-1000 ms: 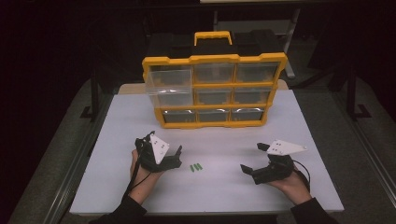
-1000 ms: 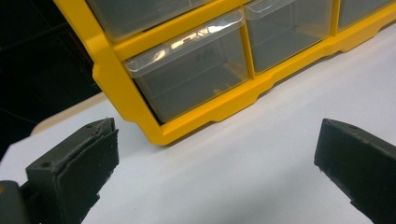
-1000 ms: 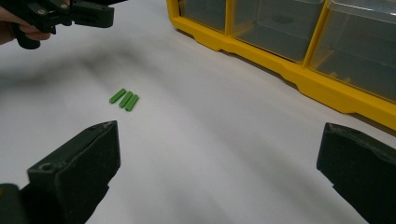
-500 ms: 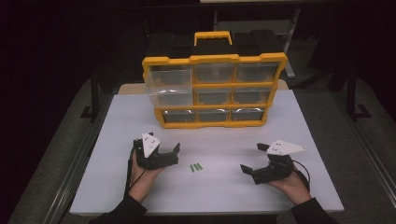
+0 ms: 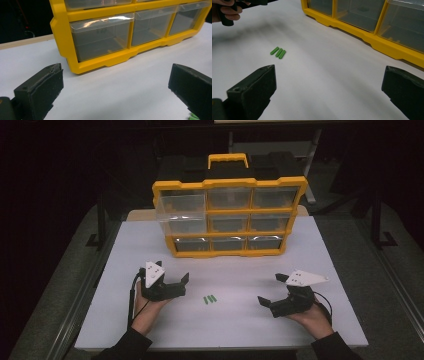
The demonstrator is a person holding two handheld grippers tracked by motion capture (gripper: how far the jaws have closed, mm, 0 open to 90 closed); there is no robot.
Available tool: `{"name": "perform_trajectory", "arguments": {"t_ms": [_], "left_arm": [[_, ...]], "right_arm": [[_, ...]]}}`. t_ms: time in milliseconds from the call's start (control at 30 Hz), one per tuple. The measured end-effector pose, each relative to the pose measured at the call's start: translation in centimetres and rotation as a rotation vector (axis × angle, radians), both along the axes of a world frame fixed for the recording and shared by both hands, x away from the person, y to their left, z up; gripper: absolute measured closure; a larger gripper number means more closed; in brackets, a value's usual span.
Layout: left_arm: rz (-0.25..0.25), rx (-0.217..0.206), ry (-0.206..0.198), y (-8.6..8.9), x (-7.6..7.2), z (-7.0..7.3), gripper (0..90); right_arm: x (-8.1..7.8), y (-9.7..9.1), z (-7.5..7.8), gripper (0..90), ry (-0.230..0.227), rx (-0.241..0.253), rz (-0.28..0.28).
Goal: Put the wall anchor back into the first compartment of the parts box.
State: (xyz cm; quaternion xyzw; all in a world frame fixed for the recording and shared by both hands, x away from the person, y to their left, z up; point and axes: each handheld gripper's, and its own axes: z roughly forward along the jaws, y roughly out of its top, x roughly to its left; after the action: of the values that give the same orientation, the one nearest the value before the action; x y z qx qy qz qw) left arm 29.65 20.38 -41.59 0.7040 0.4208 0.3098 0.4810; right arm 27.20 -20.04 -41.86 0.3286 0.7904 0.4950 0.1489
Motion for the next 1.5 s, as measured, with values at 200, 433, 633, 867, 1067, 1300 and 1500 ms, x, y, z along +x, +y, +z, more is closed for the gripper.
{"name": "perform_trajectory", "arguments": {"t_ms": [200, 433, 633, 867, 1067, 1300, 1500], "left_arm": [[-0.052, -0.027, 0.017, 0.9, -0.1, 0.2, 0.0], [-0.087, -0.034, 0.013, 2.1, -0.3, 0.6, 0.0], [-0.130, -0.044, 0.018, 3.0, -0.6, 0.5, 0.0], [-0.185, -0.073, -0.001, 3.9, -1.3, 0.5, 0.0], [-0.216, -0.066, 0.000, 4.7, -1.8, 0.5, 0.0], [-0.237, -0.048, -0.016, 5.6, -2.4, 0.3, 0.0], [-0.262, -0.050, -0.011, 6.0, -3.3, 0.0, 0.0]], "right_arm": [[0.0, 0.0, 0.0, 0.0, 0.002, -0.004, -0.001], [0.0, 0.0, 0.0, 0.0, 0.003, -0.004, -0.002], [0.0, 0.0, 0.0, 0.0, 0.002, -0.005, -0.002], [0.0, 0.1, 0.0, 0.0, 0.003, -0.006, -0.004], [0.0, 0.0, 0.0, 0.0, 0.002, -0.006, -0.005], [0.1, 0.1, 0.0, 0.0, 0.006, -0.005, -0.001], [0.2, 0.2, 0.1, 0.0, 0.020, -0.008, -0.004]]}}
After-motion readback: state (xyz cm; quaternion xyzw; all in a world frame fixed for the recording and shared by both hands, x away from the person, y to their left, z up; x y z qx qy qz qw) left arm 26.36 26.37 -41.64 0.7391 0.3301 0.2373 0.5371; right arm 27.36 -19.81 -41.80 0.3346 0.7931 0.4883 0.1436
